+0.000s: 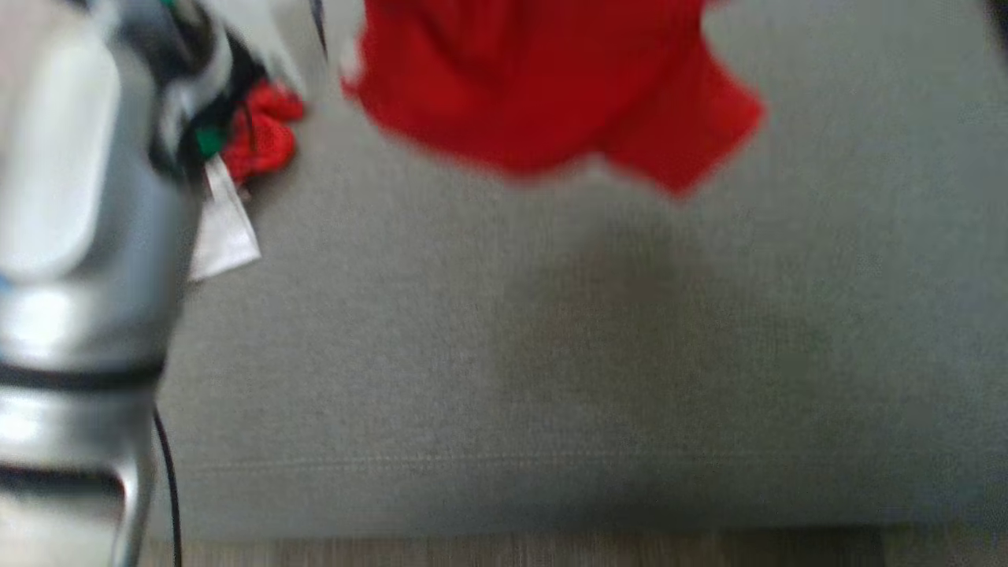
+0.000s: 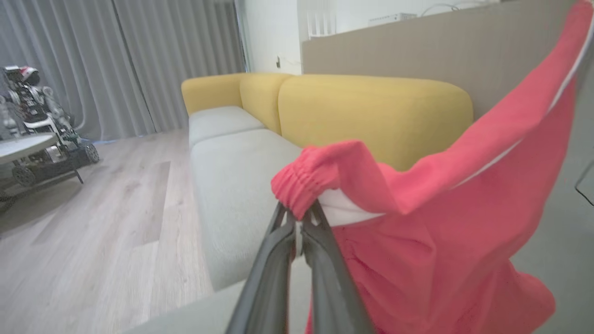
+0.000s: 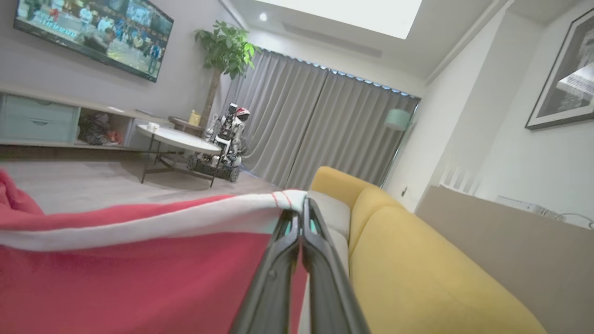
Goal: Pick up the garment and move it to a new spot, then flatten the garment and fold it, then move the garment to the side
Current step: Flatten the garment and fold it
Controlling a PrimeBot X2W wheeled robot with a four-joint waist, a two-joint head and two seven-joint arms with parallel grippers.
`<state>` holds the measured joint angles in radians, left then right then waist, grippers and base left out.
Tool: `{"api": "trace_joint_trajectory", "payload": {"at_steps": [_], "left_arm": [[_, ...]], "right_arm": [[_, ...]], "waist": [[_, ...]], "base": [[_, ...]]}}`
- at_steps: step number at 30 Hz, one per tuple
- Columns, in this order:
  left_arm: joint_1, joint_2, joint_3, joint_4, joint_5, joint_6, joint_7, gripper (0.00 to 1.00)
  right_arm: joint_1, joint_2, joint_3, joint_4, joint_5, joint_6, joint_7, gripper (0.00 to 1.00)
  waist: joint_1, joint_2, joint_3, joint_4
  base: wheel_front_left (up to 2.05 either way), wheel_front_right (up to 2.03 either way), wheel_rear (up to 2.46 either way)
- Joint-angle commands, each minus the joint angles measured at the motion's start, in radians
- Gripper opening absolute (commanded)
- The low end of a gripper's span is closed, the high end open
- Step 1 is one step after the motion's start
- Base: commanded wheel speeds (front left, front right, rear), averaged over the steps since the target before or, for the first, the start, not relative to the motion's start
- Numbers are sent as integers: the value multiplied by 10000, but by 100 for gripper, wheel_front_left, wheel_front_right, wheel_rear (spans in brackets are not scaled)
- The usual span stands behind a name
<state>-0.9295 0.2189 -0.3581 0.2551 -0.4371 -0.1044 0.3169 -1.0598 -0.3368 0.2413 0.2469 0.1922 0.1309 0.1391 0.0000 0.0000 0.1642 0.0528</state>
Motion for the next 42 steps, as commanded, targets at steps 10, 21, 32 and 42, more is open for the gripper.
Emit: {"api": "trace_joint_trajectory", "payload": {"at_steps": [10,21,32,42], "left_arm": [[-4612,-584,651,3388,1433,829,-4079,0],[-3516,-1547,-189,6517,1119,203,-5567,0],[-1544,-1682,-1745,8268,599,-227,-5448,0],[-143,-1526,-3276,8372,119,-260,-5244,0]], "right_arm": [[-4265,1230,-1265,3719,-1425,-2,-3445,0],[-2256,1749,-546,6193,-1349,-2,-3985,0],[-417,1115,1403,7963,82,-2,-3657,0],[674,-1,4023,7618,2059,-2,-2204,0]], "waist": [[0,0,3199,-231],[0,0,3422,91],[0,0,2151,174],[0,0,973,193]], "base": [[0,0,0],[0,0,0],[0,0,0],[0,0,0]]}}
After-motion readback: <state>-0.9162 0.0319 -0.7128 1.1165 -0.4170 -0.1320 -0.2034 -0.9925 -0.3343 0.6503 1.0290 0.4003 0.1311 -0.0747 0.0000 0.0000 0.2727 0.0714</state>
